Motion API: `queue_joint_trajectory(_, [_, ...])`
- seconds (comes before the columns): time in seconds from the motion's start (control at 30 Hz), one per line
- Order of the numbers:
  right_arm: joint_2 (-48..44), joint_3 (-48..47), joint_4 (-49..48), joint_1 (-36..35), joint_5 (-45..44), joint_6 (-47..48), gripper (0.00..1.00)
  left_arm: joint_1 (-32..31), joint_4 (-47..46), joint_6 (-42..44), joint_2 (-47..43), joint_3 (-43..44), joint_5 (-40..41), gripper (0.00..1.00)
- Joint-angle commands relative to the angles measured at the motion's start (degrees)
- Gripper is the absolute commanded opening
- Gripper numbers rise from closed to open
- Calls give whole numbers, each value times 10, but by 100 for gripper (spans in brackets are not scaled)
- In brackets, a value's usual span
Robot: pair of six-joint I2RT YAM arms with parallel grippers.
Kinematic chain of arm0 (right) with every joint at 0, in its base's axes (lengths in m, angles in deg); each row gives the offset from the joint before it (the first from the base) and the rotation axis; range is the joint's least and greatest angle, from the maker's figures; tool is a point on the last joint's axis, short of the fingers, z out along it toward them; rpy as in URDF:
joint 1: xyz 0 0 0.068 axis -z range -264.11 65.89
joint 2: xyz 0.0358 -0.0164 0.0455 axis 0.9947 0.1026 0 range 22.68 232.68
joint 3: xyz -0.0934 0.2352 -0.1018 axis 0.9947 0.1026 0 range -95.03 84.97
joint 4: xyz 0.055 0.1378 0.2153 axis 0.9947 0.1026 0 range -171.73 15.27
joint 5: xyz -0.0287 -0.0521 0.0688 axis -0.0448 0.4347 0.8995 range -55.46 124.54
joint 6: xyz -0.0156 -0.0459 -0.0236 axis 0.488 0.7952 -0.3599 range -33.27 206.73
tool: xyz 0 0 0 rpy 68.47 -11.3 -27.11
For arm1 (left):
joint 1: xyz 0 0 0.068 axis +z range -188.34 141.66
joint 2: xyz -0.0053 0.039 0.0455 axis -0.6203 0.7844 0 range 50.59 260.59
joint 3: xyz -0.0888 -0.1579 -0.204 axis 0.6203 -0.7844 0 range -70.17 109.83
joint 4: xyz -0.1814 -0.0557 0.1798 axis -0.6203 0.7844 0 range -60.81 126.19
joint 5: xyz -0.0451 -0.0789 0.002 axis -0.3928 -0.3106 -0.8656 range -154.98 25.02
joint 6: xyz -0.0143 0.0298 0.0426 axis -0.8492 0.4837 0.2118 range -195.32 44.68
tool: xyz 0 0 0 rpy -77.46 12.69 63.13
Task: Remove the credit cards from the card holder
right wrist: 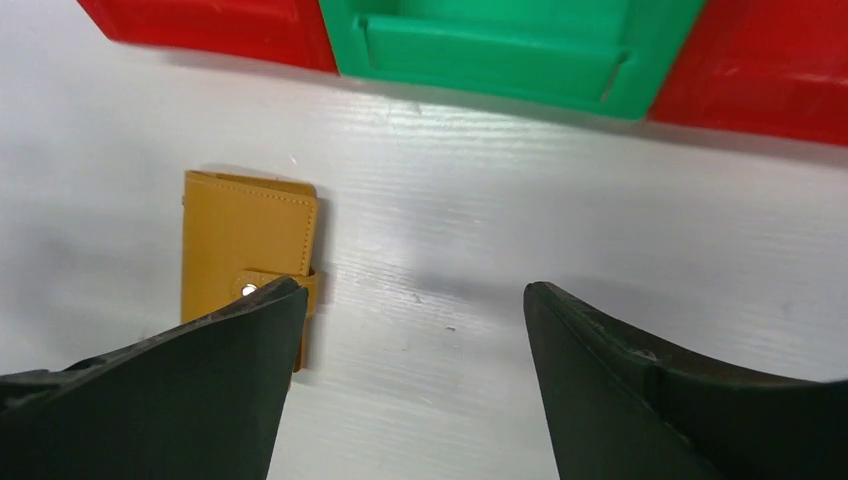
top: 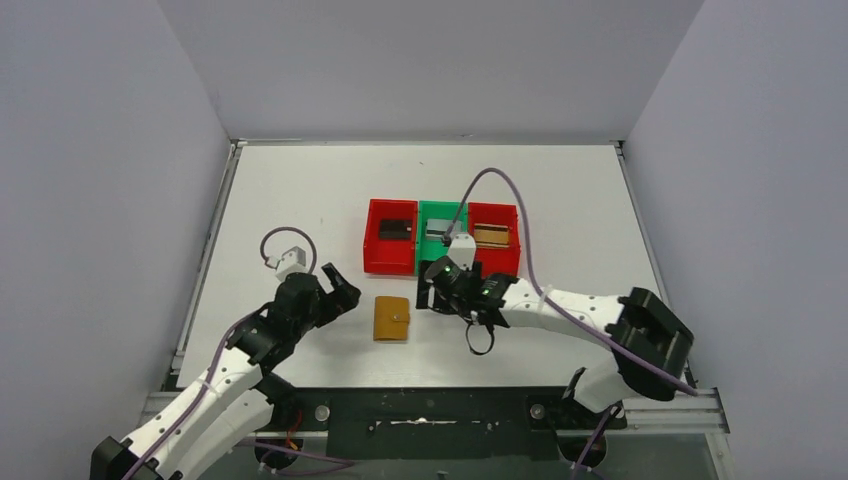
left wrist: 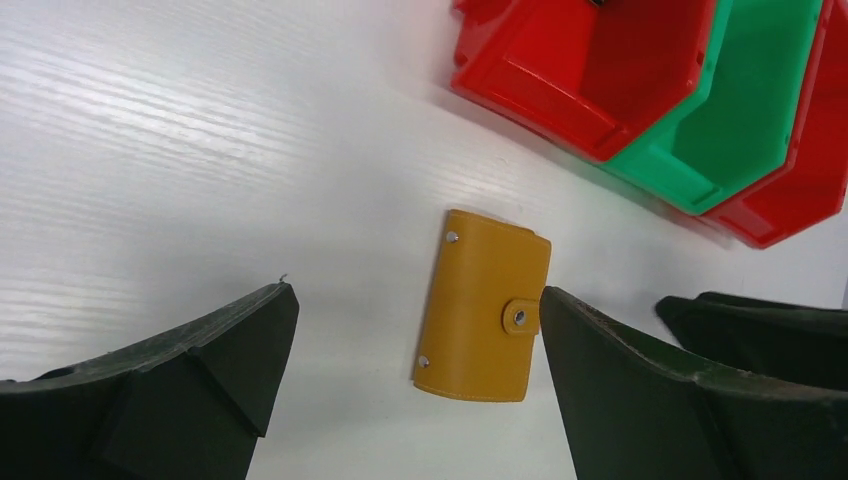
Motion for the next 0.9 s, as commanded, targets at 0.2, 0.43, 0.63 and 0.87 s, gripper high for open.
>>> queue_joint_trajectory(0.2, [195,-177,10,-107,-72,-30,72,18,83,-89,-126,-26,92,91])
queue_joint_trajectory(0.43, [233,-203,53,-137,-87,-79,67,20,94,-101,-137,-28,101,88])
queue_joint_trajectory(0.63, [261,-198,48,-144,-70,-79,55,20,85,-90,-112,-23,95,85])
queue_joint_trajectory(0.87, [273,-191,78,-137,-84,-95,48,20,54,-46,-80,-14,57,80])
